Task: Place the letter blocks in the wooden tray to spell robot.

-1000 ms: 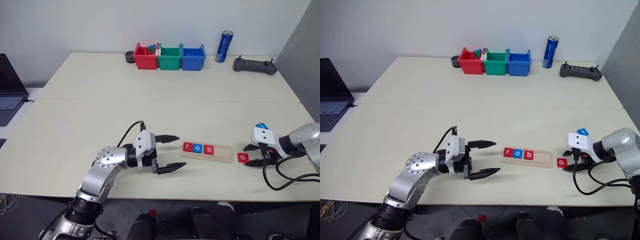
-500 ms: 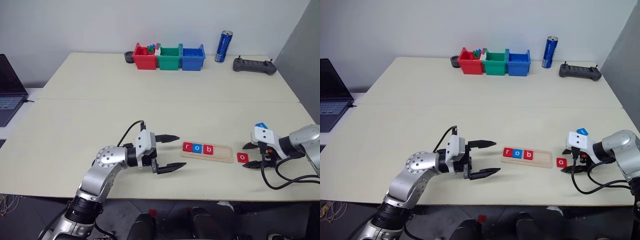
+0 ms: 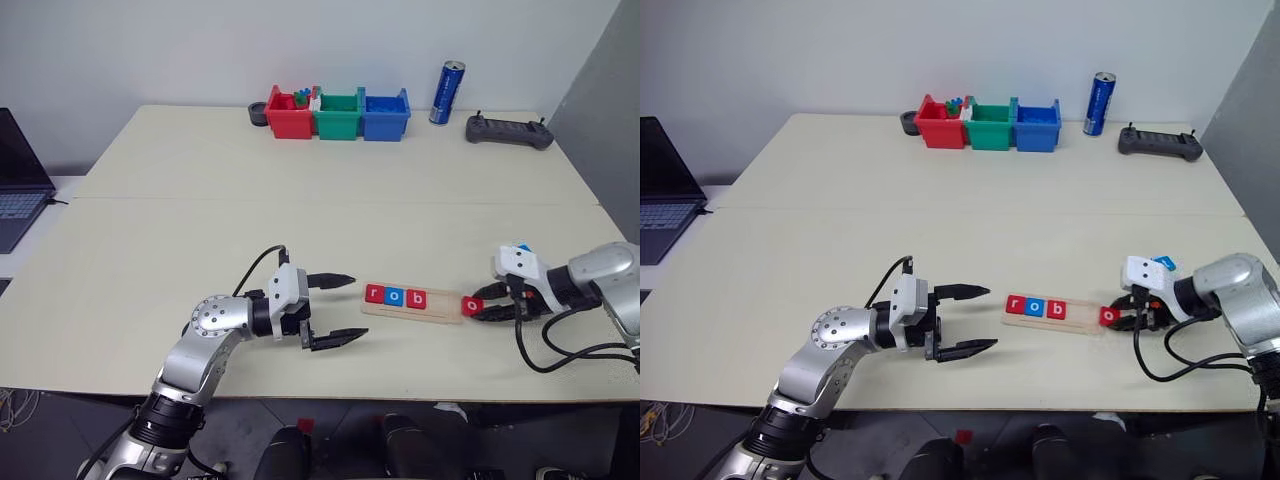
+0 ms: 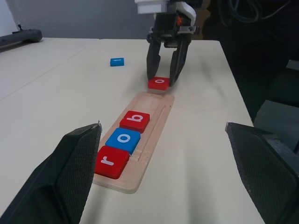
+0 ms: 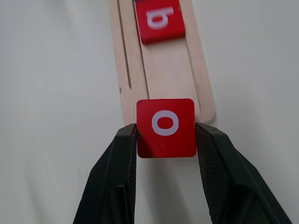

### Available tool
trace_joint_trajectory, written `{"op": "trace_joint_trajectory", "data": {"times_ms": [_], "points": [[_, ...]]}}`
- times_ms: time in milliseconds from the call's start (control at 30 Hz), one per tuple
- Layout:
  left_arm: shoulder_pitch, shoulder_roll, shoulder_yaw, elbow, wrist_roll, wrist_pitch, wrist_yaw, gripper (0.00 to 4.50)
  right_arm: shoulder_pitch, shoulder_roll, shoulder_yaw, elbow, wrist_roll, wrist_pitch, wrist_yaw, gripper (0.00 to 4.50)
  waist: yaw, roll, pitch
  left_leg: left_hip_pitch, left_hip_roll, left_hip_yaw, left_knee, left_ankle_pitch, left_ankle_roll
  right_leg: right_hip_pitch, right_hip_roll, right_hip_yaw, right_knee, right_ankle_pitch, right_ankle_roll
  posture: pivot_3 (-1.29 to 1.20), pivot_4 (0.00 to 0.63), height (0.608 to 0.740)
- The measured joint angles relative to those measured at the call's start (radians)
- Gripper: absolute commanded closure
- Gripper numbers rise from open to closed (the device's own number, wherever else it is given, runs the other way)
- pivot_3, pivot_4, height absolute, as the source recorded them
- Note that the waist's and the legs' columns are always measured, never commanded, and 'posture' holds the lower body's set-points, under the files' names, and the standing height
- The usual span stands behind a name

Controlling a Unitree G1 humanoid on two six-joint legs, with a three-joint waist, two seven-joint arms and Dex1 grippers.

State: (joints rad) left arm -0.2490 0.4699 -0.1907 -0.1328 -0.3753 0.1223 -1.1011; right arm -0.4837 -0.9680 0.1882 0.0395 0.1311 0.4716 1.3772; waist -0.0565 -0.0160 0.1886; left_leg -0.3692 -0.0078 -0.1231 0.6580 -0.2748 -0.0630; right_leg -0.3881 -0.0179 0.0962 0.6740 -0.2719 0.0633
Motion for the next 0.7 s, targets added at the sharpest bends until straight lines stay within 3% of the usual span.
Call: {"op": "trace_joint_trajectory", "data": {"times_ms": [200, 700], "points": [[0.0, 0.002, 0.0, 0.006, 0.001, -0.001, -0.001, 0.0, -0.007, 0.071, 0.035, -0.033, -0.016, 0.025, -0.069, 3.06, 0.004, 0.0, 0.0, -0.003, 0.0, -0.001, 0.0, 0.0, 0.0, -0.001, 0.0, -0.001, -0.002, 0.0, 0.0, 0.0, 0.15, 0.74], [0.013, 0.02, 0.001, -0.029, -0.002, 0.02, 0.012, 0.0, -0.032, 0.101, 0.071, -0.032, -0.033, 0.013, -0.091, 3.06, 0.006, 0.0, 0.0, -0.006, 0.0, -0.004, 0.0, 0.0, 0.0, -0.001, 0.0, -0.005, -0.005, 0.0, 0.0, 0.0, 0.15, 0.74]]}}
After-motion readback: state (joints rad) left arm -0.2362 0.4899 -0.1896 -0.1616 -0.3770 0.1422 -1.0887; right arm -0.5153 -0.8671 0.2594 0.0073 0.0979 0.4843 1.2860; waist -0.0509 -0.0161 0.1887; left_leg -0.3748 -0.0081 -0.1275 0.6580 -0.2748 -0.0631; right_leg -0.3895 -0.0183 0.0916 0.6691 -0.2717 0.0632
